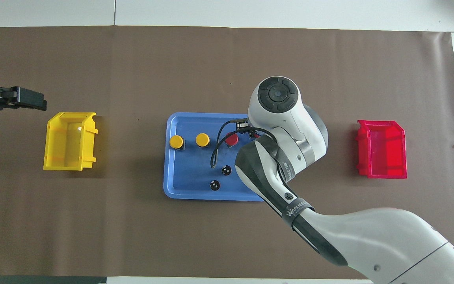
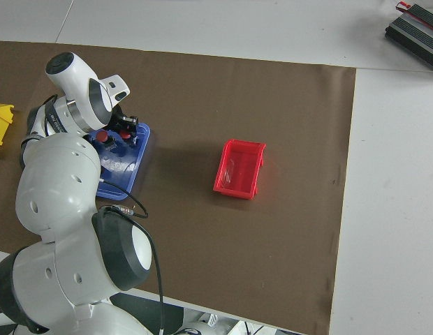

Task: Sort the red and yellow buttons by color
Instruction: 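Reach the right gripper to the farther red button and grasp it, then carry the red button to the red bin while the left gripper reaches yellow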

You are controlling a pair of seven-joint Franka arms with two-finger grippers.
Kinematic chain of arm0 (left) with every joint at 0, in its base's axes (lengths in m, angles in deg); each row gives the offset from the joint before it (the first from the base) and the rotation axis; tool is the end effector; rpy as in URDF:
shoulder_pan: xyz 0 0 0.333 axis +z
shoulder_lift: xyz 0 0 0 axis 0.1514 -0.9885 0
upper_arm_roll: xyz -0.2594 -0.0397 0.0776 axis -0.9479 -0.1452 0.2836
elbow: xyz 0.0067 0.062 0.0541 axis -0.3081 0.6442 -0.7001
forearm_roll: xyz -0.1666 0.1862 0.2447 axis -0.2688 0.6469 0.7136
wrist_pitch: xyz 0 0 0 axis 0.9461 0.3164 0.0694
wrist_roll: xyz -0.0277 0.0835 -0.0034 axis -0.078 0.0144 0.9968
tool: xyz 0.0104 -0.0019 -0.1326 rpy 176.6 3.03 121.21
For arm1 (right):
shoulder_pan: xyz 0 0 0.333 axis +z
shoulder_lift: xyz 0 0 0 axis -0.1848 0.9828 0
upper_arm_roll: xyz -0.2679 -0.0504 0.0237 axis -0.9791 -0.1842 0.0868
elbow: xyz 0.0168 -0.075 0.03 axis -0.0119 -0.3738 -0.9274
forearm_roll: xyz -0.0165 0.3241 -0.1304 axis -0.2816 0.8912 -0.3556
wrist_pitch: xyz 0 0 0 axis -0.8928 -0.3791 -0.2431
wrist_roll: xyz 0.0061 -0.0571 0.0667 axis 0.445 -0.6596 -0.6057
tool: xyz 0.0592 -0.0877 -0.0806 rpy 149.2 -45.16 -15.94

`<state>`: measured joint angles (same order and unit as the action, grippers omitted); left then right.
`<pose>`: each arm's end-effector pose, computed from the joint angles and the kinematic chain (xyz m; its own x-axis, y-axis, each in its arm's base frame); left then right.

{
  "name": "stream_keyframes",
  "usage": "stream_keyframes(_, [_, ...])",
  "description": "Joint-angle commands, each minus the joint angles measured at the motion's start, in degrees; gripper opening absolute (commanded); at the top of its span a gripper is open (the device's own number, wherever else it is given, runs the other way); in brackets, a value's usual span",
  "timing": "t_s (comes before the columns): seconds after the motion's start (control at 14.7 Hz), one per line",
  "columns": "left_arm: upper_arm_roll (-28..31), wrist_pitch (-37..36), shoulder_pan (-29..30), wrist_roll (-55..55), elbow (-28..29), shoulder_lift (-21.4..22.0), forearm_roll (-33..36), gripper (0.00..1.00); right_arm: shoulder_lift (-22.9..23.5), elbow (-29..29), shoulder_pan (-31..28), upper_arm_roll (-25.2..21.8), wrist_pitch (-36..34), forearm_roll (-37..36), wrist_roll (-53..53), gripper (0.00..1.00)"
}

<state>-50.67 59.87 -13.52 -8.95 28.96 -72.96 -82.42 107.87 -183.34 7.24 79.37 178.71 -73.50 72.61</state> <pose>0.5204 -0.0793 0.5222 0.9932 -0.0799 0.0849 -0.0810 -0.9967 0.0097 0.5329 0.2745 0.3172 0.9985 0.0500 -0.0217 0.0506 -0.9984 0.0262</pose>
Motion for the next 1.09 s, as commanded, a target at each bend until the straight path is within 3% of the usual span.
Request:
stream_keyframes(0.0, [0.1,7.9,-6.9,10.0,7.3,0.4,1.3,0.97,-6.3,3.3,-5.3,0.5,-10.5,0.1,-9.4,0.14])
stream_keyframes(0.07, [0.1,10.3,-9.0,13.4,8.8,-0.1,1.3,0.94,-11.4,0.5,-10.2,0.5,-13.9,0.1,-17.1,0.14])
stream_keyframes(0.2, [0.1,12.9,-13.9,20.1,9.1,-4.0,1.4,0.87,-18.2,-5.9,-21.2,0.5,-14.1,0.3,-33.3,0.14])
stream_keyframes(0.41, [0.1,18.2,-18.7,26.5,11.0,-8.2,2.6,0.80,-20.2,-10.1,-32.3,0.4,-13.3,1.4,-47.4,0.14])
stream_keyframes(0.61, [0.1,21.8,-22.2,30.4,13.3,-10.3,2.6,0.80,-24.1,-20.3,-35.3,0.4,-4.3,1.5,-48.2,0.14])
stream_keyframes(0.88, [0.1,22.9,-24.8,32.2,15.0,-11.4,2.7,0.80,-25.5,-26.3,-34.8,0.4,2.6,1.5,-47.4,0.14])
stream_keyframes(1.02, [0.1,23.6,-25.2,32.7,16.1,-11.4,3.1,0.79,-27.1,-32.9,-34.9,0.4,9.1,1.5,-47.3,0.14])
